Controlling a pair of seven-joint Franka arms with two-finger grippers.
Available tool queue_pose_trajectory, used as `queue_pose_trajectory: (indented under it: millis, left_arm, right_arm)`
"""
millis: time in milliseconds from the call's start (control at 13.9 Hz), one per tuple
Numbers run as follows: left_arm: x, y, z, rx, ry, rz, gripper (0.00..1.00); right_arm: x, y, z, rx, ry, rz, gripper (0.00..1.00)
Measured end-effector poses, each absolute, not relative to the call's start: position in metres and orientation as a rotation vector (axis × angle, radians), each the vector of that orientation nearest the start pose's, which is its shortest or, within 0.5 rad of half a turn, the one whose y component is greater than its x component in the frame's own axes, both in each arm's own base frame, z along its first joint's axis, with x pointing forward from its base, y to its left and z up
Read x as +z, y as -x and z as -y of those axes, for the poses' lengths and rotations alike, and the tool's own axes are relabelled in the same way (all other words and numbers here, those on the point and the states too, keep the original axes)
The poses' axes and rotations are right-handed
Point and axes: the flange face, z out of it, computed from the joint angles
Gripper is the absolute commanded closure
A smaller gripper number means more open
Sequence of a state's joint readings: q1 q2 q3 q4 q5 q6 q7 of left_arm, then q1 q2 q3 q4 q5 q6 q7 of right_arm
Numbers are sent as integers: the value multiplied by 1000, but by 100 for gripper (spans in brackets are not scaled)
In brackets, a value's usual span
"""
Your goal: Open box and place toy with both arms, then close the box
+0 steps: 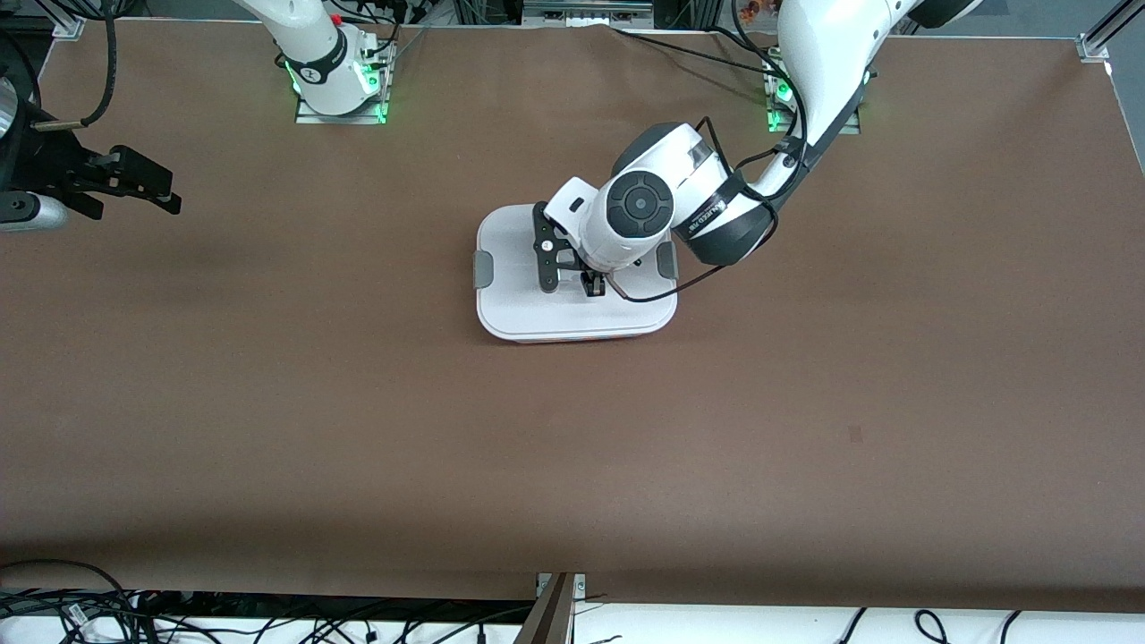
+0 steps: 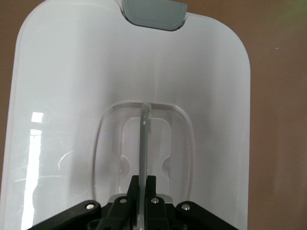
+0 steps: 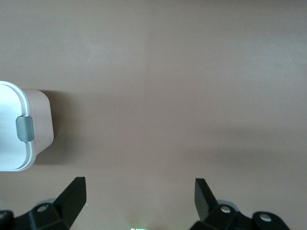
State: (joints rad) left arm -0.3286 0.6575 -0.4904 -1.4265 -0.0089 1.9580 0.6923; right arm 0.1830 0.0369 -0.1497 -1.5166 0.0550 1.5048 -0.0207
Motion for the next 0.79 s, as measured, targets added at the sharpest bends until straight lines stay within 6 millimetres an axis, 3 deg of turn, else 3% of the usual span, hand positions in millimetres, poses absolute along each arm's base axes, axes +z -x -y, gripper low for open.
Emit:
queue_pose_trajectory:
  millis: [574, 645, 717, 789]
  left_arm:
    - [338, -521, 471, 151, 2584, -2263, 97]
    - [338, -521, 471, 151, 2585, -2262, 44]
    - [339, -522, 471, 150, 2586, -2261, 0]
    - [338, -521, 469, 174, 2584, -2260, 0]
  right_arm:
    - [624, -559, -26, 75, 3090, 87, 0]
    - [624, -559, -26, 75, 3090, 87, 0]
    - [624, -559, -26, 75, 3090, 87, 0]
    - [624, -559, -26, 75, 3090, 87, 0]
